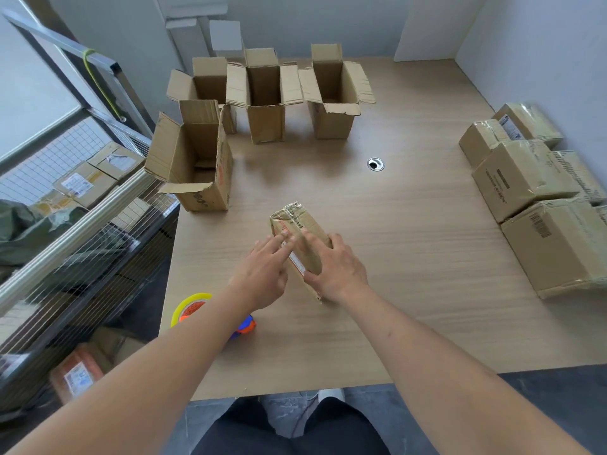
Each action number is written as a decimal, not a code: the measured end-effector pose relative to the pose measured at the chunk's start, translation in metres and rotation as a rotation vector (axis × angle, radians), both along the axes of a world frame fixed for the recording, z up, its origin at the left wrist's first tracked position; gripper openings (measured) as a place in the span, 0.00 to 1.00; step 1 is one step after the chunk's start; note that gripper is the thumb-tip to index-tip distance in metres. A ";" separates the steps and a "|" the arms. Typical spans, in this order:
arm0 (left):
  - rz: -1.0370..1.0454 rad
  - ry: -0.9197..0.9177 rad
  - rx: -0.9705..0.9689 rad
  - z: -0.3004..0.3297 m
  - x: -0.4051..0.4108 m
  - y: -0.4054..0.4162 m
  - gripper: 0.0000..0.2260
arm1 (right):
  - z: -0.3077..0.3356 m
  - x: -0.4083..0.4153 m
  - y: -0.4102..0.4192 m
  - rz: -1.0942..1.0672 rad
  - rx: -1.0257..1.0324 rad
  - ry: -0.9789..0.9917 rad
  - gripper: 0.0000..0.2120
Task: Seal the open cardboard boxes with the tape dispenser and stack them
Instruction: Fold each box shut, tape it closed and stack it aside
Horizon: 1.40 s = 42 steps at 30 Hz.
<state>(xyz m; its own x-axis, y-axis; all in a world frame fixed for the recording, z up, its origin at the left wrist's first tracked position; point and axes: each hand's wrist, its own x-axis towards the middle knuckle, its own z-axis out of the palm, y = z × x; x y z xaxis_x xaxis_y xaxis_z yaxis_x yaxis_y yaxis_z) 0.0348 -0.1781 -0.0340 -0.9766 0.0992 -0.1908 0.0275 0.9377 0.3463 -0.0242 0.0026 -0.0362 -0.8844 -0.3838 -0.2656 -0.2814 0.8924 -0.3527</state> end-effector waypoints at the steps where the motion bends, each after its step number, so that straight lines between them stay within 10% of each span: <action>1: 0.033 0.004 0.000 0.003 0.000 -0.002 0.31 | 0.001 -0.001 -0.001 -0.005 -0.001 -0.006 0.42; 13: 0.183 0.058 -0.140 0.080 -0.005 0.015 0.28 | 0.070 -0.005 0.029 -0.039 -0.065 0.051 0.37; 42: -0.362 0.200 -0.145 0.171 -0.032 0.272 0.22 | 0.169 0.094 0.289 -0.568 -0.030 0.183 0.39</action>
